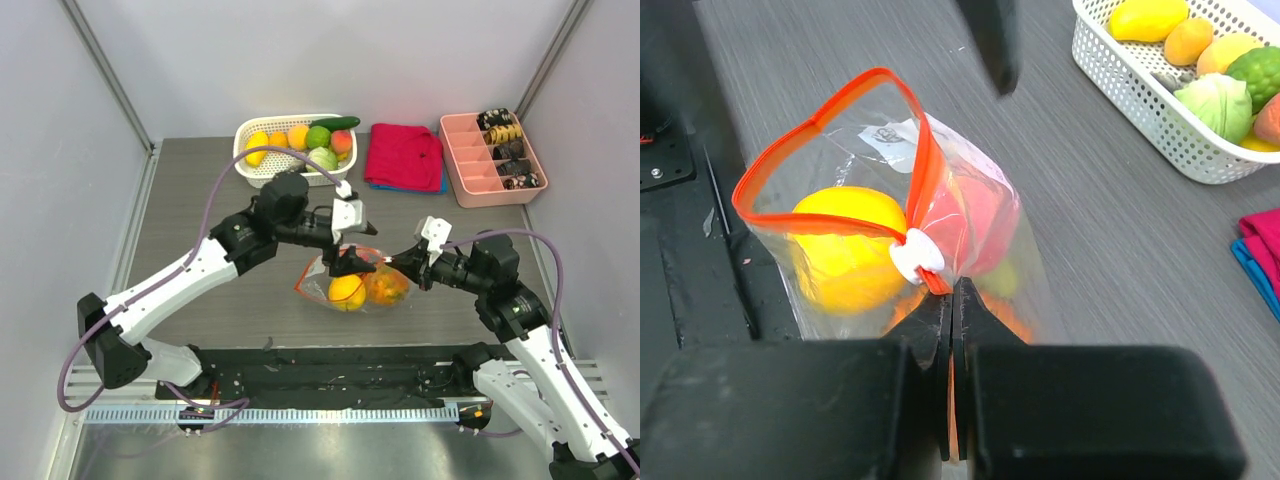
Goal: Place the food in the zip-top bag and seal the zipper
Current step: Zip the zipper food storage bag at the center of the board.
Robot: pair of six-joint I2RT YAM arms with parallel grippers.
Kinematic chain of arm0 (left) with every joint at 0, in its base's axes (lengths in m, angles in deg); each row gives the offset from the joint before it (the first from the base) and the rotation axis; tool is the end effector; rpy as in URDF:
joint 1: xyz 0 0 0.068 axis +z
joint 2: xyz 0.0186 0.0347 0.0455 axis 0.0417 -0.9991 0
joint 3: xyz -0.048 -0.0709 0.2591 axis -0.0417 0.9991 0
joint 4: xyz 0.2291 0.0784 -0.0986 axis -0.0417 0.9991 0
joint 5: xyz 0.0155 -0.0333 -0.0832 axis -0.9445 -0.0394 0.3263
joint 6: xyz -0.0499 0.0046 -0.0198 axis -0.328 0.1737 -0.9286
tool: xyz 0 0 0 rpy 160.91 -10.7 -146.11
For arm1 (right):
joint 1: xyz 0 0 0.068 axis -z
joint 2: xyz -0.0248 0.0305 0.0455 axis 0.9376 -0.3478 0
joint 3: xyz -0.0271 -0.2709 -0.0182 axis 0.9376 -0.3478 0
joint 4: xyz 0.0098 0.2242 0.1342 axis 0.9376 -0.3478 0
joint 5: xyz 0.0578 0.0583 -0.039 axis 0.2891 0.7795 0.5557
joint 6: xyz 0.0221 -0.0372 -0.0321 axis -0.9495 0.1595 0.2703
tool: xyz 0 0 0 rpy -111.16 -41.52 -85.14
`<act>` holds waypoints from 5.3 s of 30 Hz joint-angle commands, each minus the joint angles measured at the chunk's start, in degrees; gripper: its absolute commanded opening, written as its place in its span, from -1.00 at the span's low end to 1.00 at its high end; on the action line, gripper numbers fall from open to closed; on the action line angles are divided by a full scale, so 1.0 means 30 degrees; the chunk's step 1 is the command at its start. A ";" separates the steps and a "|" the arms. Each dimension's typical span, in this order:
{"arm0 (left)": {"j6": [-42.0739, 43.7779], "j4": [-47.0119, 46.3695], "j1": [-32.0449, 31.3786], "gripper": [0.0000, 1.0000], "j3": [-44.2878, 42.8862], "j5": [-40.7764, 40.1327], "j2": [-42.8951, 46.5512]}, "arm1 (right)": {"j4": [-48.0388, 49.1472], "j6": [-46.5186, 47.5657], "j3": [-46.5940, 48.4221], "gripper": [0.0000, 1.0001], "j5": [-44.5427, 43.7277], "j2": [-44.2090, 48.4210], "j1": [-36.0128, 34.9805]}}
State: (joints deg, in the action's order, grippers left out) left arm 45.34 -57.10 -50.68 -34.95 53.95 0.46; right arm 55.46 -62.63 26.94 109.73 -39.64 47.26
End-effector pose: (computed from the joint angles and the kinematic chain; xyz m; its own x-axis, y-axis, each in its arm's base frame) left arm 0.1876 -0.2471 0.3979 0.0506 0.2053 -0.9774 0.9977 -0.0549 0.0401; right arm 0.1232 0.0747 0.3278 0.0318 -0.2215 -0.9746 -0.8855 0.4461 -0.1303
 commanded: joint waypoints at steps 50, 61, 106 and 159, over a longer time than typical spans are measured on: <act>0.2217 0.0536 -0.2886 0.02 -0.1846 -0.4689 -0.1774 | -0.0499 -0.1015 0.1739 -0.97 -0.0214 -0.0498 -0.0095; 0.3037 0.1354 -0.2945 -0.75 -0.1817 -0.4512 -0.1951 | -0.0470 -0.1103 0.1710 -0.97 -0.0331 -0.0411 -0.0123; 0.2104 0.5048 0.1948 -0.99 -0.0141 -0.1525 -0.0250 | -0.1846 -0.0341 0.2089 -0.73 -0.0420 0.0089 -0.0094; 0.4472 1.0347 0.2297 -1.00 0.0731 -0.3692 0.0069 | -0.6270 0.7540 0.3058 -0.98 -0.2088 -0.1847 -0.0680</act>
State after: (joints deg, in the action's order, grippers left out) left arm 56.05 -32.51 -46.79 -34.07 46.84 -2.87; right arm 35.94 -39.24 36.39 107.17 -47.03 44.85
